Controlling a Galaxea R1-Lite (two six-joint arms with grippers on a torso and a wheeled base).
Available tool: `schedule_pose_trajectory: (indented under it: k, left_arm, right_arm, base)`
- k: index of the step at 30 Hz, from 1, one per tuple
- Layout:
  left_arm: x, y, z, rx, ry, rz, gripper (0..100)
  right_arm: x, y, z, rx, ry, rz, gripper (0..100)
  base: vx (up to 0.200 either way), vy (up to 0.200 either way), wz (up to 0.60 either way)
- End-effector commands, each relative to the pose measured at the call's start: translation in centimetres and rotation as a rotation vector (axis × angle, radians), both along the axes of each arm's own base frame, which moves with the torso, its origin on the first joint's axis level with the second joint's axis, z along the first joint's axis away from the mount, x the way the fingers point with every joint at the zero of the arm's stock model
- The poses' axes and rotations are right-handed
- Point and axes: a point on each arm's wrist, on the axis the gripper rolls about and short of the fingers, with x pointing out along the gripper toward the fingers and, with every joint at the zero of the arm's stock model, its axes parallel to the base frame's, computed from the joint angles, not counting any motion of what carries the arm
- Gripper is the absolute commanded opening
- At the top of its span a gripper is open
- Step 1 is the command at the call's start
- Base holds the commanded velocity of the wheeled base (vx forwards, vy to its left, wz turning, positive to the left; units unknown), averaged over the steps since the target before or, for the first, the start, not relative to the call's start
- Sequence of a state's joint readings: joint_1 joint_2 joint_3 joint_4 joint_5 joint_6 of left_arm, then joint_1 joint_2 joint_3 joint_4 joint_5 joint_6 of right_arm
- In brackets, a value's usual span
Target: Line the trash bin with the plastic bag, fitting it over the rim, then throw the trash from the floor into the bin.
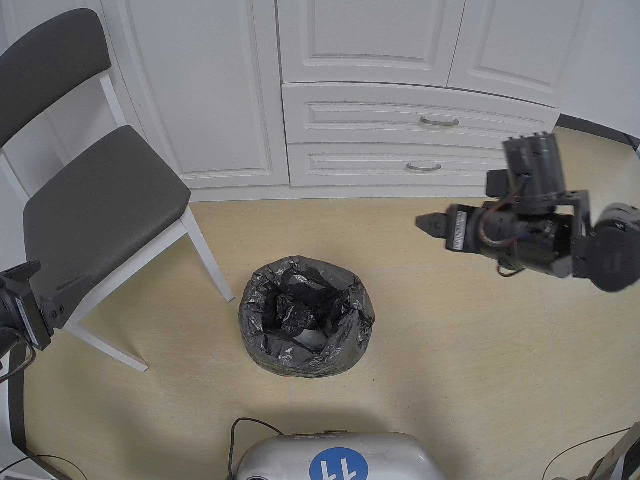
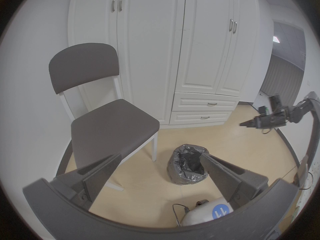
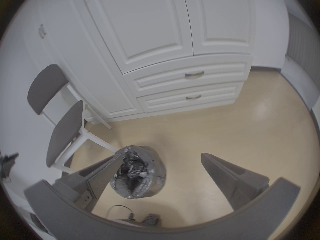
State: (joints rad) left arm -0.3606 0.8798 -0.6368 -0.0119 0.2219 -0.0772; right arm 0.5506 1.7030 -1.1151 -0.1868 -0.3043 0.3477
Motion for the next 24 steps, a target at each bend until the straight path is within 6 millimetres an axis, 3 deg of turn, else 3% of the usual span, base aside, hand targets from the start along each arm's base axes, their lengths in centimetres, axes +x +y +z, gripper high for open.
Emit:
schedule_pose_trajectory:
  k: [1,7,13,21,24]
  left_arm:
    - [-1.5,2.0,-2.0,0.06,-0.068,0.146,100]
    - [-5.2,2.7,-3.2,0.035,-0.169,0.146,100]
    - [-8.4,3.3,-5.3,0.01,-0.264,0.179,100]
    - [-11.1,3.5,-7.0,-0.045,-0.333,0.289,100]
    - [-11.7,3.5,-7.7,-0.043,-0.328,0.301,100]
  right_arm:
    - [-14.7,-12.9,-0.8,-0.268,-0.416,-0.075,100]
    - [-21.1,-15.4,-1.5,-0.114,-0.56,-0.212,100]
    - [-26.9,-16.5,-4.4,-0.089,-0.695,-0.308,100]
    - [-31.6,-16.7,-8.7,-0.094,-0.685,-0.385,100]
    - [-31.6,-16.6,-9.6,-0.102,-0.647,-0.413,100]
  base:
    - [0.0,0.0,0.0]
    - [0.0,0.0,0.0]
    - [0.0,0.0,0.0]
    - [0.0,0.0,0.0]
    - [0.0,0.0,0.0]
